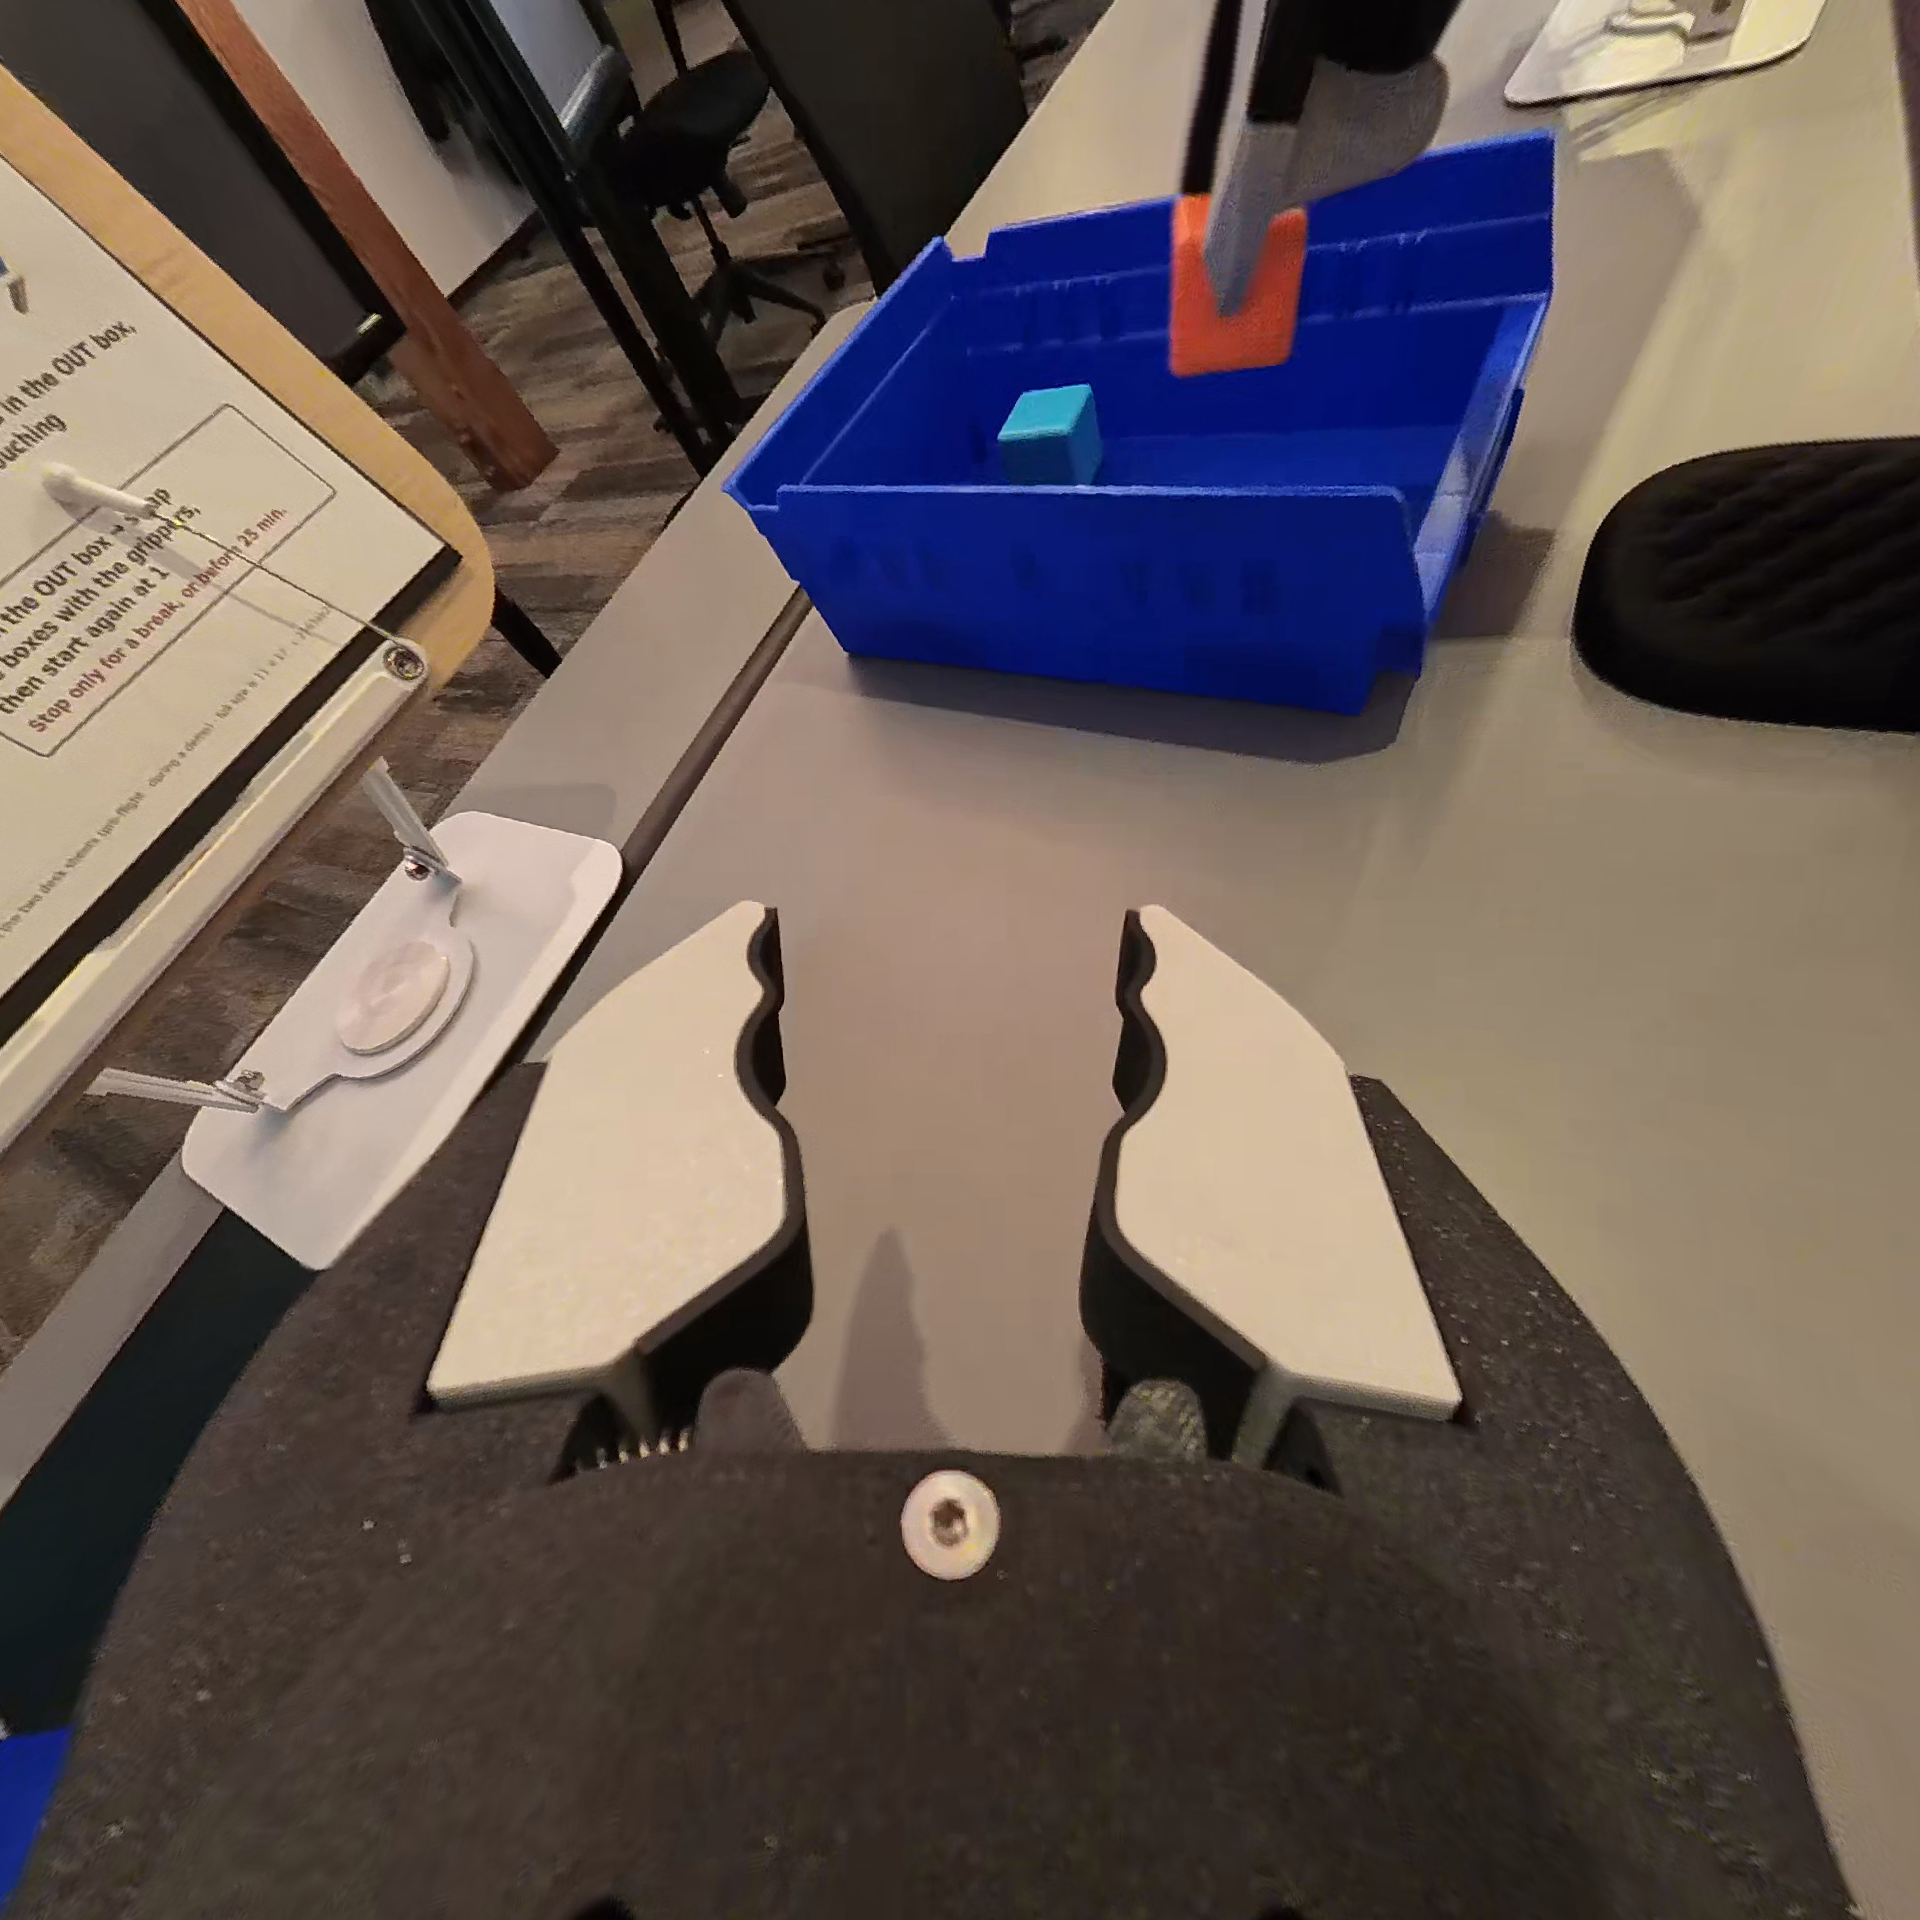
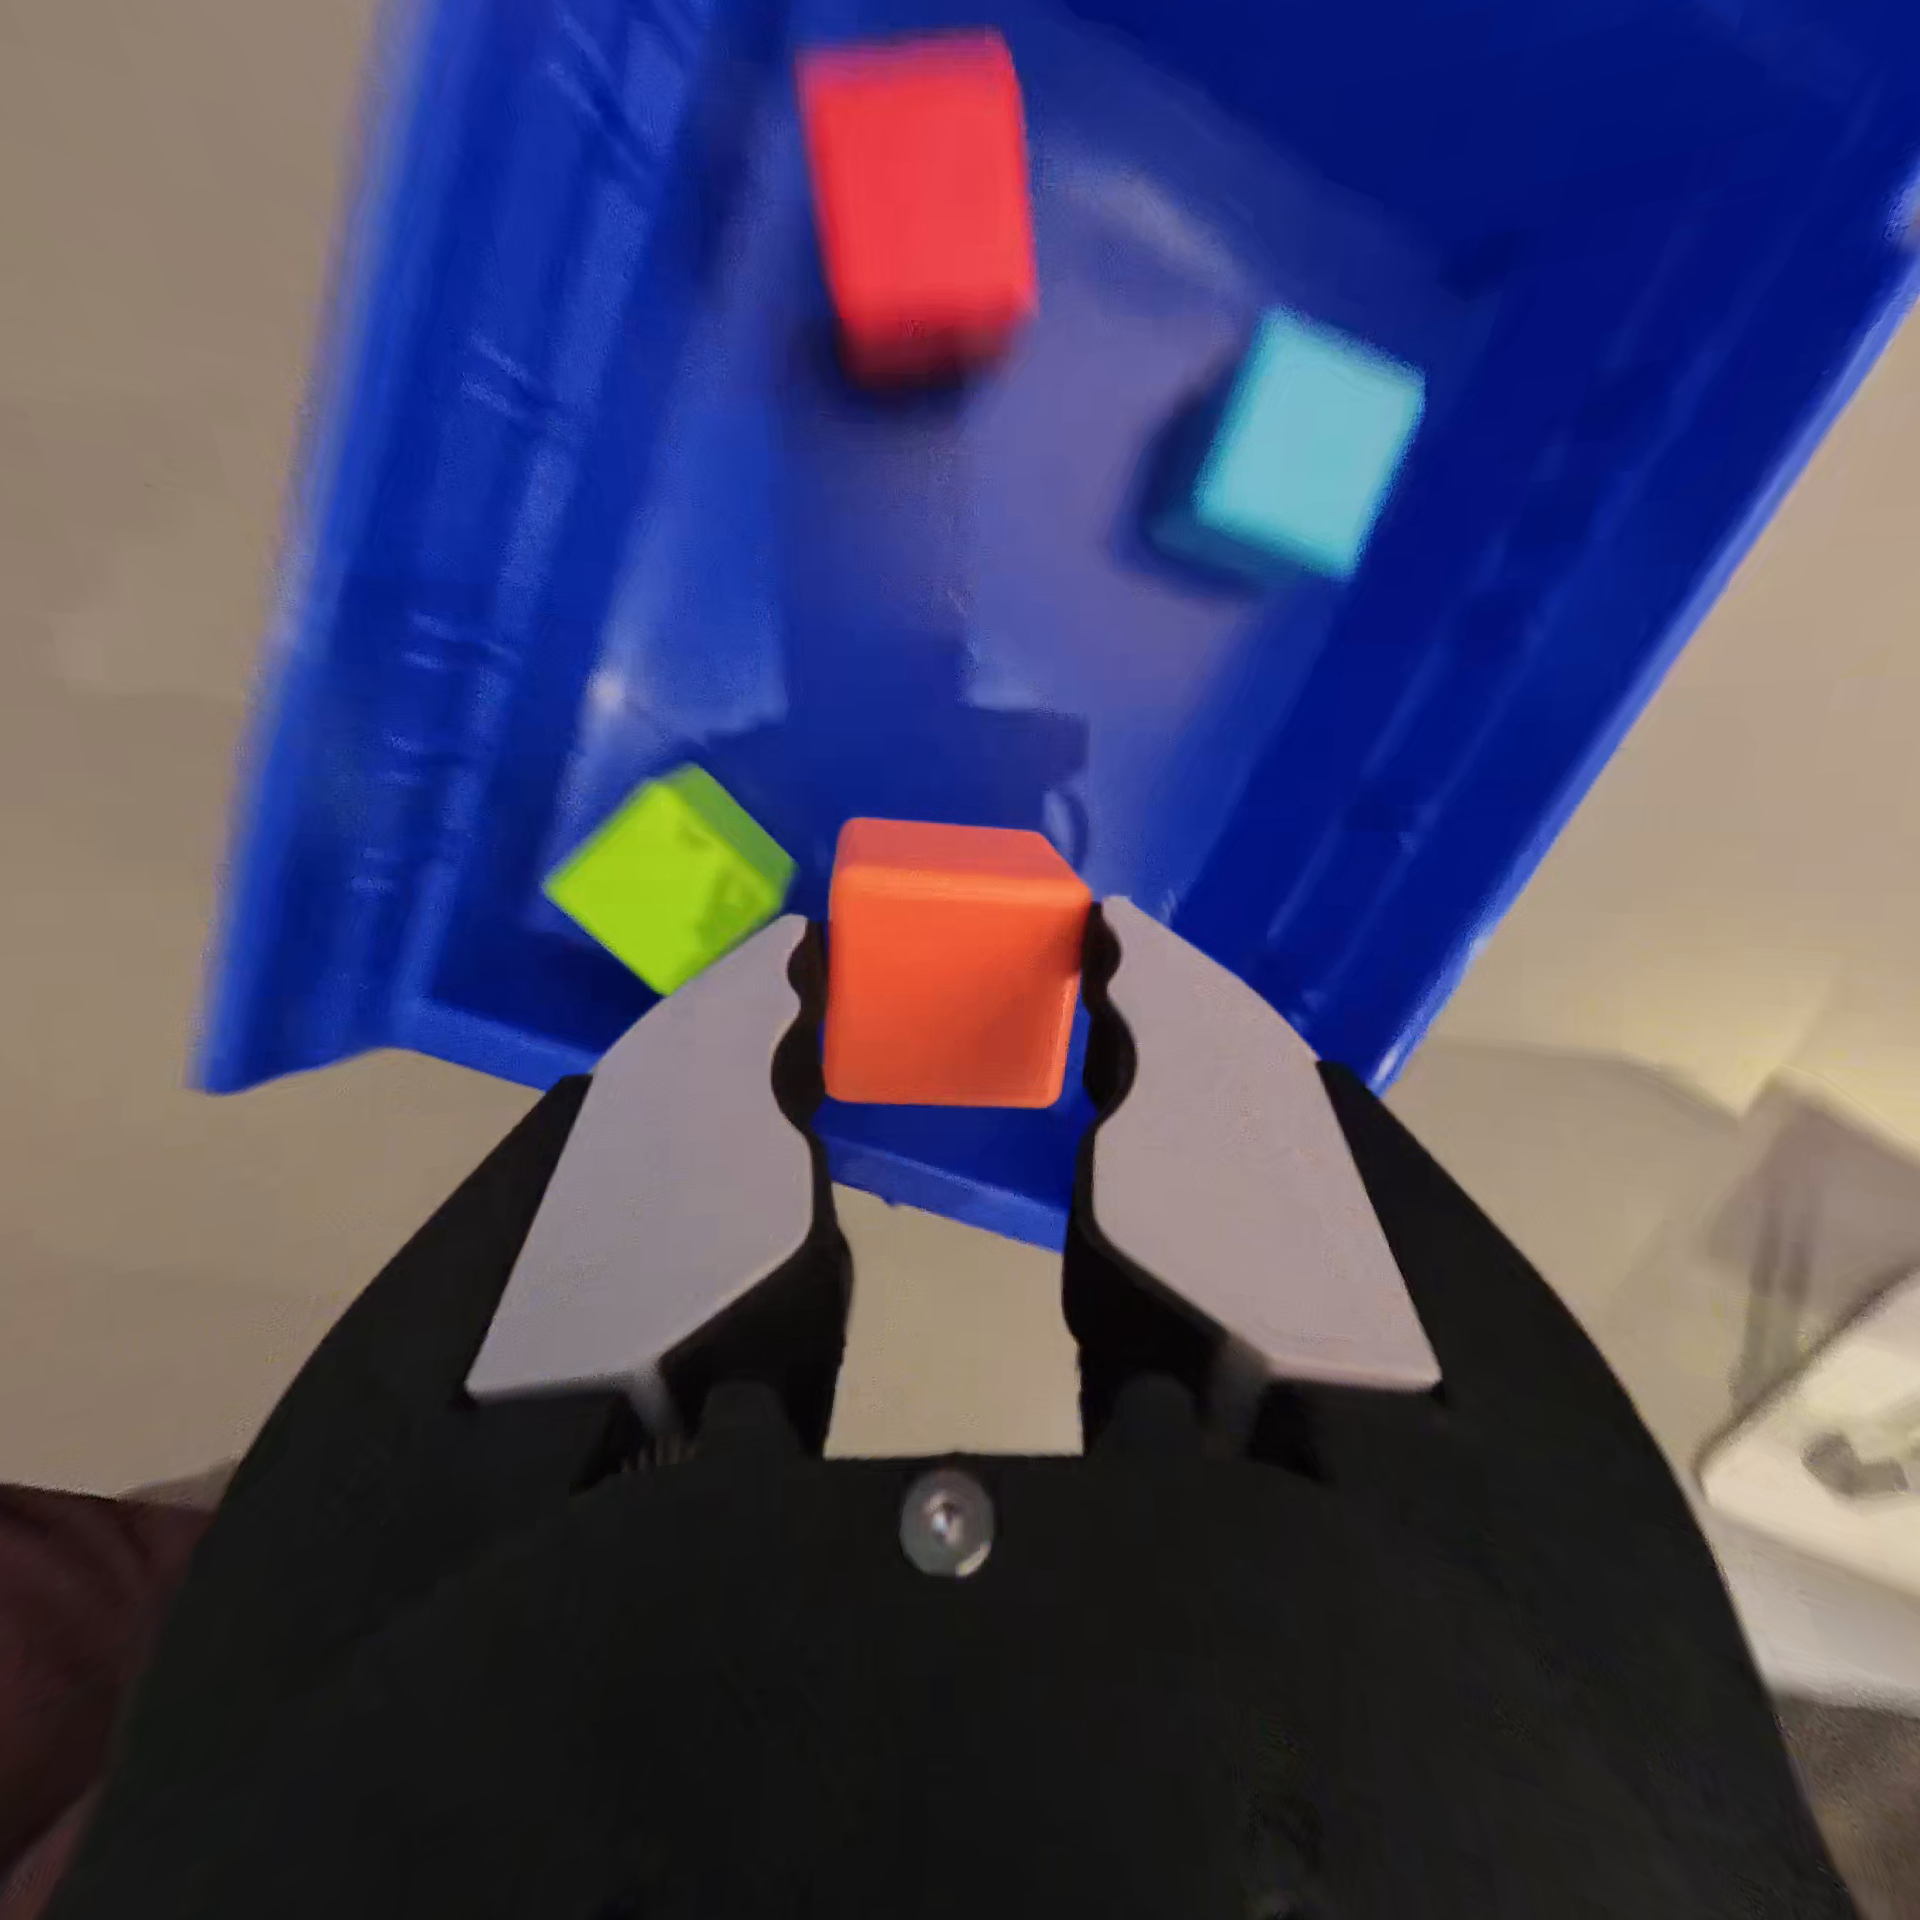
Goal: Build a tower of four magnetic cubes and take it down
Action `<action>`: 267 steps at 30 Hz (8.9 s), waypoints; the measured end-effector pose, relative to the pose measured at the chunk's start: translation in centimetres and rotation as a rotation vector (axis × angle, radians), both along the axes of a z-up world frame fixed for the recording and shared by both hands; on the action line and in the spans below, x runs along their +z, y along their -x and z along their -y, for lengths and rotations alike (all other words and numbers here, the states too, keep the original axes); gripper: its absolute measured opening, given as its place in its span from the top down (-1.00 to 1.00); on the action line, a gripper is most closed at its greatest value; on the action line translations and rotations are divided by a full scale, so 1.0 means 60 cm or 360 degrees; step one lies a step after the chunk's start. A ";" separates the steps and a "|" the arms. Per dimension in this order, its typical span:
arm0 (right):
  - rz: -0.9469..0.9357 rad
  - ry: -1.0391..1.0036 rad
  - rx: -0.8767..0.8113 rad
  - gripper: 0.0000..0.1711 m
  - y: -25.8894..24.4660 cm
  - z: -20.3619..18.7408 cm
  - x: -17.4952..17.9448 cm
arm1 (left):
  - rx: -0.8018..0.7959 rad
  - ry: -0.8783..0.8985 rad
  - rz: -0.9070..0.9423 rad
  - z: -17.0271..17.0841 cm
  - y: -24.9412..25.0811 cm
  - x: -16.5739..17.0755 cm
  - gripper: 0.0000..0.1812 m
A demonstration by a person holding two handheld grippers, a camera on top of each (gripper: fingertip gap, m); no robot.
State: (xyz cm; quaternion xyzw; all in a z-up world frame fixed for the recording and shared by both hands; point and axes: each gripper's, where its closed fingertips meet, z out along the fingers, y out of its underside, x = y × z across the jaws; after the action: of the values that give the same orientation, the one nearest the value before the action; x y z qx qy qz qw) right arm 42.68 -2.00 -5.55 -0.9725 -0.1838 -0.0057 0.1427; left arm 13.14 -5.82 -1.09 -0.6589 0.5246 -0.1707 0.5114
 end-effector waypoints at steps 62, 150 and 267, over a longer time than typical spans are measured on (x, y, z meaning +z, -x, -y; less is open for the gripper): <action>-0.0172 0.0009 -0.0510 0.90 -0.142 -0.051 -0.103 | 0.2046 0.1421 -0.0063 -0.059 0.728 -0.154 0.94; -0.0226 0.0550 0.0900 0.93 0.686 -0.110 0.191 | 0.2128 0.0711 0.0464 0.104 0.757 0.128 0.45; -0.0238 -0.0840 -0.0568 0.54 -0.113 -0.068 0.110 | 0.2545 0.1360 0.0139 0.089 0.832 -0.054 0.35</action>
State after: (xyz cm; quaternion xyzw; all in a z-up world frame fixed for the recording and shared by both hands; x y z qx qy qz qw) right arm 49.45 2.11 1.06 -0.9165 0.0085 -0.0065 0.3998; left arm -36.80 -11.13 -4.34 -0.9531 -0.2172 0.0305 0.2087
